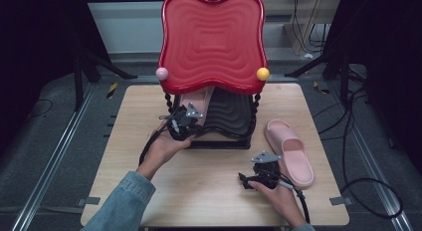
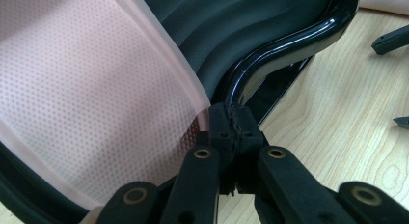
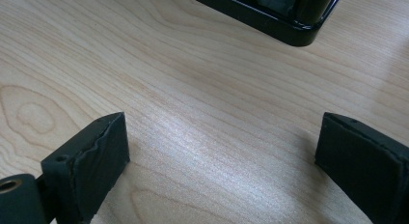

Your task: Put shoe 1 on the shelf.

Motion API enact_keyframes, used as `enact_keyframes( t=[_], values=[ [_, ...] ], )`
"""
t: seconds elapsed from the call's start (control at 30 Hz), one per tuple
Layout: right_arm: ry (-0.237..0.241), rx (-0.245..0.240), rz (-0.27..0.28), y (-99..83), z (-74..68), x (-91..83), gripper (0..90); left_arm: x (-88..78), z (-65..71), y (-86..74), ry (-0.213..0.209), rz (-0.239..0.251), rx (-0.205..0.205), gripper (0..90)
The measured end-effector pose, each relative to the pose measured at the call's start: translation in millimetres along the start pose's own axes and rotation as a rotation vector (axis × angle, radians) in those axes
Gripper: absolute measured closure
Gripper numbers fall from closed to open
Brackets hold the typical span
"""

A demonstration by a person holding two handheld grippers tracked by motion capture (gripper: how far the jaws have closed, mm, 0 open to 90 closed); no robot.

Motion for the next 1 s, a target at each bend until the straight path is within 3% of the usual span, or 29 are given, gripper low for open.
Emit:
enact_keyframes(
  t=[0.13, 0.23, 0.43, 0.57, 0.63, 0.67, 0.83, 0.87, 0.97, 1.0],
  values=[
    [0.0, 0.0, 0.0, 0.0, 0.0, 0.0, 5.0, -5.6, 2.1, 0.1, 0.005, 0.002, 0.012, 84.9],
    [0.0, 0.001, 0.0, 0.0, 0.0, 0.0, 5.0, -9.4, 4.5, 0.1, 0.007, 0.01, -0.003, 81.5],
    [-0.001, 0.003, -0.002, 0.0, -0.2, -0.1, 5.0, -20.4, 12.2, -7.2, 0.011, 0.007, -0.003, 69.9],
    [-0.005, -0.003, -0.01, 0.3, 0.9, -1.4, 8.0, -26.8, 17.2, -14.6, 0.004, 0.012, -0.015, 56.0],
    [-0.015, -0.014, -0.01, 1.2, 1.1, -4.4, 15.3, -31.6, 20.1, -20.7, -0.004, 0.013, -0.031, 50.9],
    [-0.042, -0.048, -0.006, 3.1, 2.4, -8.1, 20.0, -35.9, 22.0, -26.9, -0.012, 0.014, -0.043, 45.9],
    [-0.067, -0.046, 0.016, 8.4, 4.9, -19.7, 27.8, -45.6, 24.6, -43.4, -0.021, 0.026, -0.082, 36.3],
    [-0.073, -0.04, 0.026, 10.0, 6.1, -25.9, 30.5, -49.2, 26.5, -53.9, -0.022, 0.027, -0.101, 34.2],
    [-0.077, -0.038, 0.032, 11.1, 6.7, -30.6, 31.9, -50.3, 26.7, -63.3, -0.013, 0.015, -0.104, 28.2],
    [-0.081, -0.039, 0.039, 12.8, 6.9, -36.5, 34.4, -50.5, 25.5, -74.4, -0.002, 0.001, -0.115, 25.9]
  ],
)
Point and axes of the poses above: each handheld gripper's, and its own axes: x roughly forward along the jaws, y roughly out of its top, z roughly to its right, the point moved 7 cm from there along x, roughly forward along the jaws, and after that the axes turned 9 degrees about y, right-handed, at the moved point
